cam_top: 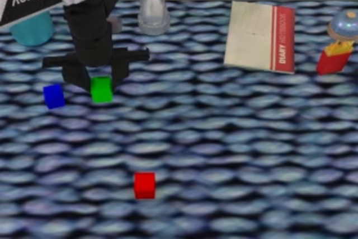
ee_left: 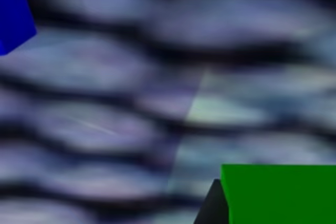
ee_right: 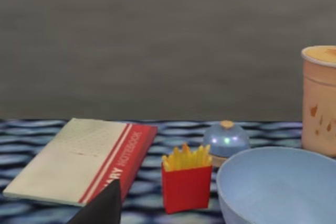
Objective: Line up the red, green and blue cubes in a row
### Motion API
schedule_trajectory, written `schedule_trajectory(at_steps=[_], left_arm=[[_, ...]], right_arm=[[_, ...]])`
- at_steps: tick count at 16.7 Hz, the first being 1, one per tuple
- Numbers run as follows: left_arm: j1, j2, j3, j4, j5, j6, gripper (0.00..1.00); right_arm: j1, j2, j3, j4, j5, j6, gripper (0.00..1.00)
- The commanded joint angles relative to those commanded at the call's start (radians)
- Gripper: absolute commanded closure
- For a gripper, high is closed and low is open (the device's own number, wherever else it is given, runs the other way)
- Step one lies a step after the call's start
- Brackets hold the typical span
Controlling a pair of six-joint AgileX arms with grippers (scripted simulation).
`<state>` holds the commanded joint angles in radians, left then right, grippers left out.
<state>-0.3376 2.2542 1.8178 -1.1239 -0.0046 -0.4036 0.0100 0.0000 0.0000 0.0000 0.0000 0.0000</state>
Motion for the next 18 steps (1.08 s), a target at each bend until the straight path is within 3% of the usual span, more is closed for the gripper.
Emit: schedule_trajectory(at_steps=[9, 12, 18], left_arm=[[-0.466, -0.114, -0.124, -0.004, -0.01, -0.396, 1.0], [-0.516, -0.137, -0.143, 0.001, -0.012, -0.445, 1.0], [-0.513, -0.122, -0.171, 0.042, -0.012, -0.442, 1.0]], right_arm=[[0.0, 0.0, 0.0, 0.0, 0.0, 0.0, 0.0], [0.0, 0.0, 0.0, 0.0, 0.0, 0.0, 0.0], [0.0, 0.0, 0.0, 0.0, 0.0, 0.0, 0.0]])
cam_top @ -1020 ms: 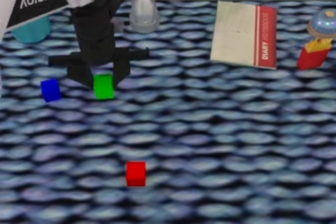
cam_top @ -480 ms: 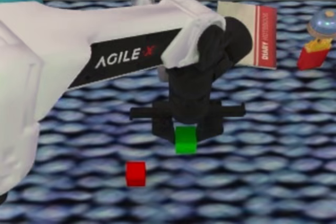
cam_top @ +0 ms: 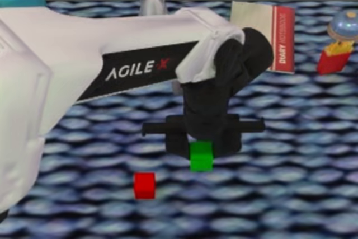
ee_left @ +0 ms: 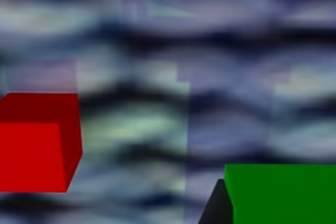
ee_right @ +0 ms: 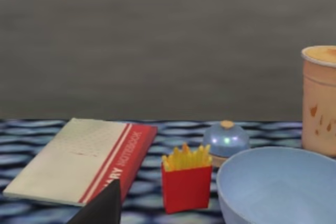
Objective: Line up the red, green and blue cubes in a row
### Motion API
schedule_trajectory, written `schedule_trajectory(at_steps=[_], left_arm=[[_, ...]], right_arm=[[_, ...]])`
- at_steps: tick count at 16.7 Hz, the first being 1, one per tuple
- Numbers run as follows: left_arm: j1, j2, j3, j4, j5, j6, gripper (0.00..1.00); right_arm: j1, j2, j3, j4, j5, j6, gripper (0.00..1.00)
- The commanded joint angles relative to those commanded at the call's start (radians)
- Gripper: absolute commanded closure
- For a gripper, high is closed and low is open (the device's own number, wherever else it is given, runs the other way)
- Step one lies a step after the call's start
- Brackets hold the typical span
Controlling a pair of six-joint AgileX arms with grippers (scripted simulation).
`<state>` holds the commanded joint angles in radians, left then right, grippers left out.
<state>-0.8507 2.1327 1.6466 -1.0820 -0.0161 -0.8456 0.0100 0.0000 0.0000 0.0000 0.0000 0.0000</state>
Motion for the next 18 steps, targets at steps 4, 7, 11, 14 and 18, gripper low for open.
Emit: schedule_trajectory(at_steps=[4, 7, 11, 14, 18], left_arm=[[-0.001, 0.043, -0.096, 0.15, 0.0, -0.002, 1.0], [-0.004, 0.064, -0.136, 0.203, 0.0, -0.003, 1.0], [-0.004, 0.064, -0.136, 0.203, 0.0, -0.003, 0.92], [-0.004, 0.064, -0.136, 0.203, 0.0, -0.003, 0.7], [-0.004, 0.064, -0.136, 0.203, 0.0, -0.003, 0.4]], right_arm=[[0.0, 0.0, 0.0, 0.0, 0.0, 0.0, 0.0], [0.0, 0.0, 0.0, 0.0, 0.0, 0.0, 0.0], [0.0, 0.0, 0.0, 0.0, 0.0, 0.0, 0.0], [0.0, 0.0, 0.0, 0.0, 0.0, 0.0, 0.0], [0.0, 0.0, 0.0, 0.0, 0.0, 0.0, 0.0]])
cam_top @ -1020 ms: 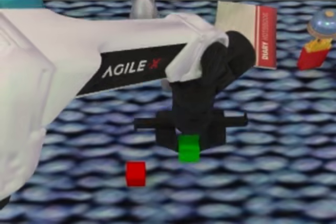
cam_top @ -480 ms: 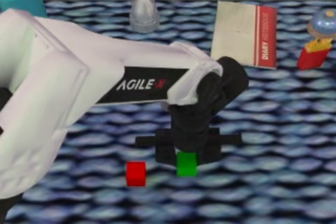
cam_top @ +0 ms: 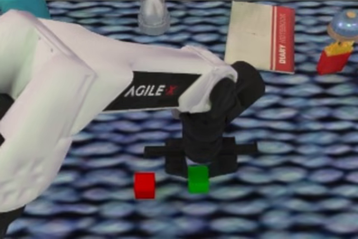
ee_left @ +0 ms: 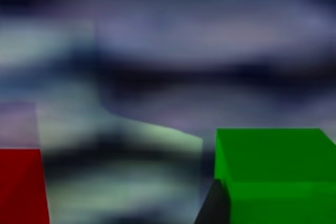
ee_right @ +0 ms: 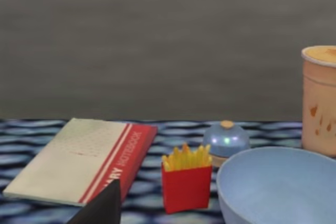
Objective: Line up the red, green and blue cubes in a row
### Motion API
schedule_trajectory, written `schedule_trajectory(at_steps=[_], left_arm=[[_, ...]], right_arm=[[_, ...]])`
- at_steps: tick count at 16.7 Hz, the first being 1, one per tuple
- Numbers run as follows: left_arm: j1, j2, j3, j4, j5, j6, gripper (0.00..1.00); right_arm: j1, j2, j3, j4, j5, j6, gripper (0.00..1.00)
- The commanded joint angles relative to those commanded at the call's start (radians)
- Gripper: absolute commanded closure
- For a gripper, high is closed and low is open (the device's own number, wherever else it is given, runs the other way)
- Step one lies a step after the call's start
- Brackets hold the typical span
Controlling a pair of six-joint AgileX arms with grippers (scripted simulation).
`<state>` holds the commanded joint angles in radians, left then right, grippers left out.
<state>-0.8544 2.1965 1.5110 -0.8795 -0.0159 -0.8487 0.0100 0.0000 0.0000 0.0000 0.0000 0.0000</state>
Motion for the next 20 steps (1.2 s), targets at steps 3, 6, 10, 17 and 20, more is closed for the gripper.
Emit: schedule_trajectory(at_steps=[3, 6, 10, 17, 20], left_arm=[[0.0, 0.0, 0.0, 0.0, 0.0, 0.0, 0.17], [0.0, 0.0, 0.0, 0.0, 0.0, 0.0, 0.0], [0.0, 0.0, 0.0, 0.0, 0.0, 0.0, 0.0], [0.002, -0.014, 0.031, -0.042, -0.001, -0.002, 0.0], [0.01, -0.051, 0.095, -0.155, -0.001, -0.006, 0.0]], right_arm=[[0.0, 0.0, 0.0, 0.0, 0.0, 0.0, 0.0], [0.0, 0.0, 0.0, 0.0, 0.0, 0.0, 0.0], [0.0, 0.0, 0.0, 0.0, 0.0, 0.0, 0.0], [0.0, 0.0, 0.0, 0.0, 0.0, 0.0, 0.0], [0.0, 0.0, 0.0, 0.0, 0.0, 0.0, 0.0]])
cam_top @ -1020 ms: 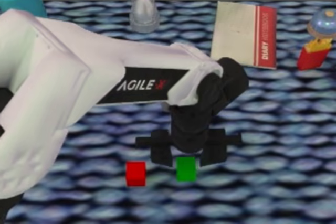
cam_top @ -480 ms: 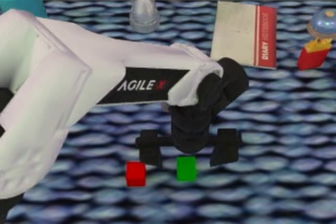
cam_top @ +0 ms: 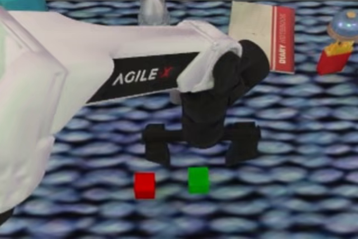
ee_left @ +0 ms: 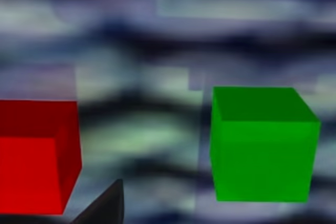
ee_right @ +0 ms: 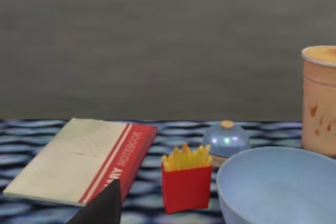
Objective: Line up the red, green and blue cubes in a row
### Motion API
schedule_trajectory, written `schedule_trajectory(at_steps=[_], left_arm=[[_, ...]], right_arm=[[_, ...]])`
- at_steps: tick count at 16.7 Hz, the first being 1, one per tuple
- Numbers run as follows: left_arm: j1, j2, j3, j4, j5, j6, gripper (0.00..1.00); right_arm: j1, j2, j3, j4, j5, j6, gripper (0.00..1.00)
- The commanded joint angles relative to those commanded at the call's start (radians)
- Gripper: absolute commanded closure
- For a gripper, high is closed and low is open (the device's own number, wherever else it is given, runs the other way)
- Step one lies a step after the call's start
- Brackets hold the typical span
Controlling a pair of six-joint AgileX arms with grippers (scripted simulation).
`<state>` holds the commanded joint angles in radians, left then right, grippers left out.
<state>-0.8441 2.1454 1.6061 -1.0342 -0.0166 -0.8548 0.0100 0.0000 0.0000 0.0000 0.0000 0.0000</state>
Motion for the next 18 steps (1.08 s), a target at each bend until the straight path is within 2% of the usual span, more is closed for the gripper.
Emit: schedule_trajectory(at_steps=[3, 10, 14, 18], left_arm=[[0.006, -0.035, 0.05, -0.079, 0.0, 0.0, 0.0], [0.011, -0.027, 0.061, -0.084, 0.0, 0.031, 0.0], [0.08, 0.014, 0.111, -0.1, 0.0, 0.212, 0.0], [0.199, 0.069, 0.17, -0.123, 0.004, 0.535, 0.0]], right_arm=[[0.0, 0.0, 0.0, 0.0, 0.0, 0.0, 0.0], [0.0, 0.0, 0.0, 0.0, 0.0, 0.0, 0.0], [0.0, 0.0, 0.0, 0.0, 0.0, 0.0, 0.0], [0.0, 0.0, 0.0, 0.0, 0.0, 0.0, 0.0]])
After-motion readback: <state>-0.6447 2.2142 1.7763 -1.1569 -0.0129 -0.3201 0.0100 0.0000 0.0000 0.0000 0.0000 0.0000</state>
